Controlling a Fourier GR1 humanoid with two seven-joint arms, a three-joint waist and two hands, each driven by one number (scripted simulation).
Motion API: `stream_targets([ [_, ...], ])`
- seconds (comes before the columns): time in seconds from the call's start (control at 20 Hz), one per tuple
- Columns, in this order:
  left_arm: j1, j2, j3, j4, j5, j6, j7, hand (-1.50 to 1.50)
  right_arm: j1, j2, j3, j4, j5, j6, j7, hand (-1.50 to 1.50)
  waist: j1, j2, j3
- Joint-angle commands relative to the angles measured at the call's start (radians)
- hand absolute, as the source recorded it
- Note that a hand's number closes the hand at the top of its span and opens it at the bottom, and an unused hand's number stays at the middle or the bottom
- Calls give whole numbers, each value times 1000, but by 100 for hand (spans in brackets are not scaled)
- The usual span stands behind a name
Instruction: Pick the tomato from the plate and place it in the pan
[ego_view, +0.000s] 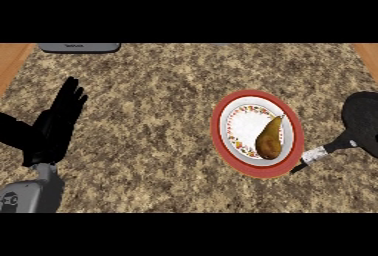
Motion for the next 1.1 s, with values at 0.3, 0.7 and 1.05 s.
stream_targets([
  [0.3, 16, 13, 24, 11, -8, 0, -31, 0, 70, 83, -64, -268, -61, -350, -50, -150, -24, -10, -2],
  [0.7, 47, 20, 46, 1, -9, 15, -16, 0, 314, 364, -17, -752, -162, -458, -167, -150, -59, -25, -4],
  [1.05, 48, -5, 15, -42, -23, 28, -9, 0, 645, 503, 217, -1180, -202, -487, -173, -150, -43, -18, -3],
])
